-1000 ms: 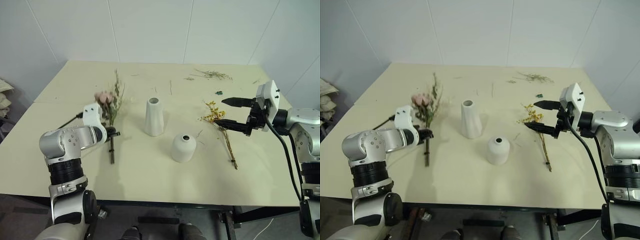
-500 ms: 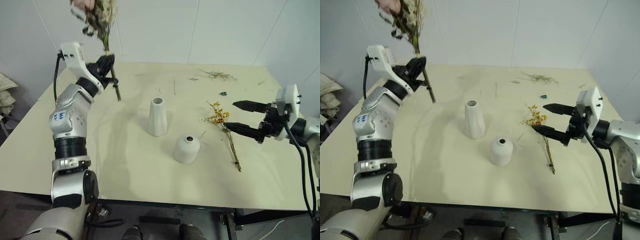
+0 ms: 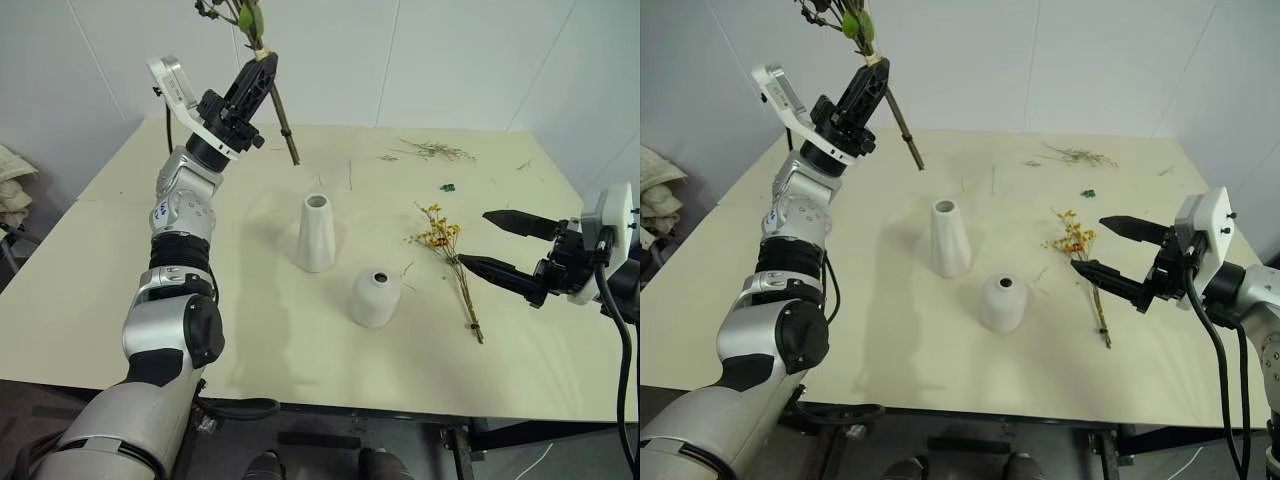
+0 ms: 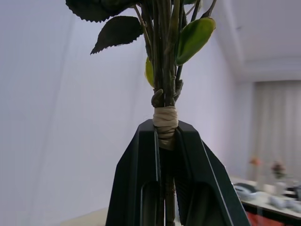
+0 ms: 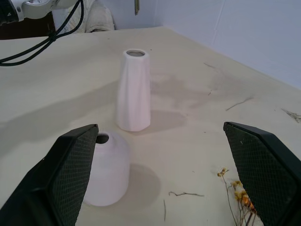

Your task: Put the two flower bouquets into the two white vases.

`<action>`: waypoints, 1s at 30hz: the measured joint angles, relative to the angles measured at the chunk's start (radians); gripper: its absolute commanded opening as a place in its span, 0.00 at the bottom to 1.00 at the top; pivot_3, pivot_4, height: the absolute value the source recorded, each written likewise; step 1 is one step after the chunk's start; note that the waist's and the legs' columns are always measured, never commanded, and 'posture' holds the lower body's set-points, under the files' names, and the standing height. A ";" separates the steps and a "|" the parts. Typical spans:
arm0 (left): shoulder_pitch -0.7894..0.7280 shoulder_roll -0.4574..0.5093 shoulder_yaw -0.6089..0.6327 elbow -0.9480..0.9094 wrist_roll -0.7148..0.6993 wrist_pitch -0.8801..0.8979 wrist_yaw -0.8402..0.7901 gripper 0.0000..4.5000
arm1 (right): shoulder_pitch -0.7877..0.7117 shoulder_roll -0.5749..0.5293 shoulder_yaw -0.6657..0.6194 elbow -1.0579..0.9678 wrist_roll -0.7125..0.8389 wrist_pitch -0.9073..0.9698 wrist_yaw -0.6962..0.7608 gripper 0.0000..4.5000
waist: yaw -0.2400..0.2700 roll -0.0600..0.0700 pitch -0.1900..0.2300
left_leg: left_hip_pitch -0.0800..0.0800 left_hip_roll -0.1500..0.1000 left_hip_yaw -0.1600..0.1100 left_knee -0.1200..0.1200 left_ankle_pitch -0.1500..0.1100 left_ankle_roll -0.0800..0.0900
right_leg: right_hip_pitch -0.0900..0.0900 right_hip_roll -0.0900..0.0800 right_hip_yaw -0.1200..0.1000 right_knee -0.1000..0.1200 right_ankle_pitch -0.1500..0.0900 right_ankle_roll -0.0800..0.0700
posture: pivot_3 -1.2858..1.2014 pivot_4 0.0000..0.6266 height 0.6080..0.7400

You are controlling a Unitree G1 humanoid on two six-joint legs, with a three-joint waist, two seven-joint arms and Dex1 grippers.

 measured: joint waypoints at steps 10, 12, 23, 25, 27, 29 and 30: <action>-0.017 -0.004 -0.021 0.078 -0.001 0.046 -0.088 0.03 | 0.116 0.000 -0.076 -0.054 0.041 -0.006 -0.023 1.00 | 0.002 0.000 0.000 | 0.000 0.000 0.000 0.001 0.000 0.000 | 0.000 0.000 0.000 0.001 0.000 0.000 | 0.52 0.24 1.00; -0.010 -0.001 -0.026 0.089 0.009 0.042 -0.093 0.03 | 0.139 0.000 -0.086 -0.056 0.047 -0.006 -0.023 1.00 | 0.002 0.000 0.000 | 0.000 0.000 0.000 0.001 0.000 0.000 | 0.000 0.000 0.000 0.001 0.000 0.000 | 0.52 0.24 1.00; 0.003 -0.006 -0.029 0.166 0.036 0.005 -0.086 0.03 | 0.156 -0.020 -0.109 -0.062 0.061 -0.011 -0.017 1.00 | 0.003 0.000 0.000 | 0.000 0.000 0.000 0.002 0.000 0.000 | 0.000 0.000 0.000 0.001 0.000 0.000 | 0.52 0.24 1.00; 0.003 -0.014 -0.029 0.188 0.041 -0.006 -0.084 0.03 | 0.156 -0.020 -0.109 -0.062 0.061 -0.014 -0.017 1.00 | 0.003 0.000 0.000 | 0.000 0.000 0.000 0.002 0.000 0.000 | 0.000 0.000 0.000 0.001 0.000 0.000 | 0.52 0.24 1.00; 0.003 -0.025 -0.029 0.210 0.050 -0.017 -0.084 0.03 | 0.156 -0.020 -0.109 -0.062 0.061 -0.024 -0.017 1.00 | 0.004 0.000 0.000 | 0.000 0.000 0.000 0.003 0.000 0.001 | 0.001 0.000 0.000 0.001 0.000 0.000 | 0.52 0.24 1.00; 0.003 -0.034 -0.031 0.224 0.061 -0.027 -0.081 0.03 | 0.156 -0.020 -0.109 -0.062 0.060 -0.028 -0.017 1.00 | 0.003 0.000 0.000 | 0.000 0.000 0.000 0.003 0.000 0.001 | 0.000 0.000 0.000 0.001 0.000 0.000 | 0.52 0.24 1.00; 0.003 -0.034 -0.031 0.232 0.064 -0.033 -0.078 0.03 | 0.157 -0.020 -0.109 -0.062 0.060 -0.029 -0.017 1.00 | 0.002 0.000 0.000 | 0.000 0.000 0.000 0.003 0.000 0.001 | 0.000 0.000 0.000 0.001 0.000 0.000 | 0.52 0.24 1.00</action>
